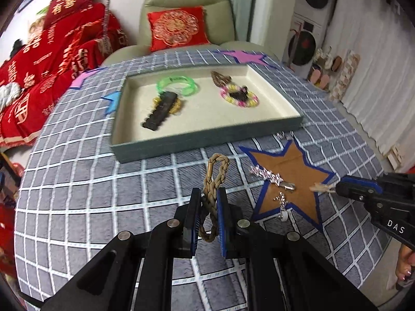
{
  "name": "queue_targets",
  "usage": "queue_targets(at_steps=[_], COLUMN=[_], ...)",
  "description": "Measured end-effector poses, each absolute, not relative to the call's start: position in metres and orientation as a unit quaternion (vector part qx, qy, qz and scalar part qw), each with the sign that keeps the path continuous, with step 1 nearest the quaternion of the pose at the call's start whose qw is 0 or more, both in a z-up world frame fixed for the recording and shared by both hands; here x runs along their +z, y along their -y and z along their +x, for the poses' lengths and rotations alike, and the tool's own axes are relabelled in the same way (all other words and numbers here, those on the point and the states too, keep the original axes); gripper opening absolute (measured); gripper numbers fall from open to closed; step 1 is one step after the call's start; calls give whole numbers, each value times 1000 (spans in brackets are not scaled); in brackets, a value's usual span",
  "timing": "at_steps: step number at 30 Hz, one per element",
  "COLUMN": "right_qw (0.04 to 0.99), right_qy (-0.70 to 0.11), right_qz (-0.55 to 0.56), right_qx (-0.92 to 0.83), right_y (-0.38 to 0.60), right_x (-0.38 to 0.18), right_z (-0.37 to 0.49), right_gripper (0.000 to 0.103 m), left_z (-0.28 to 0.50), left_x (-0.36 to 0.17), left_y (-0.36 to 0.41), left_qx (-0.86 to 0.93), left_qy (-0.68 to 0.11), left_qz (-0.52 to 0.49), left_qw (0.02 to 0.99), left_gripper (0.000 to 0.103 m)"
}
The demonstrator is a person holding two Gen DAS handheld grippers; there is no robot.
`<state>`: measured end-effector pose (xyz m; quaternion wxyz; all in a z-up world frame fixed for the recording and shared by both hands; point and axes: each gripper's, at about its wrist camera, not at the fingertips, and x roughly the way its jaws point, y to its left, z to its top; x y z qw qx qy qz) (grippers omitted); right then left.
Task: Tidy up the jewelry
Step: 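Grasp the tan braided rope bracelet with the left tool while the right tool grasps the beige bunny-ear clip, then carry the rope bracelet and beige clip into the tray and open both tools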
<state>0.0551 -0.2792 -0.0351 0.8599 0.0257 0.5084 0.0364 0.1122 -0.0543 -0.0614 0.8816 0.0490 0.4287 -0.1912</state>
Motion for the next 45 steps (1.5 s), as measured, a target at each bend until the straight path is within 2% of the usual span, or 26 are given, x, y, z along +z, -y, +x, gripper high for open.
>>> queue_targets(at_steps=[14,25,33,45], right_qw=[876,887,882,872], right_qy=[-478,-456,-464,-479], right_qz=[37,48,62,82], right_qx=[41,52,58,60], right_y=[281,279,280,285], right_x=[1,27,17,-26], right_z=[65,117,184,248], right_gripper=[10,10,9,9], left_z=[115,152,204,263], left_x=[-26,-10,-16,-64], left_y=[31,34,51,94], left_qx=[-182,-176,-175,-163], left_qy=[-396,-389,-403,-450], left_qz=[27,26,29,51], left_qw=[899,904,898,877], left_gripper=[20,20,20,20])
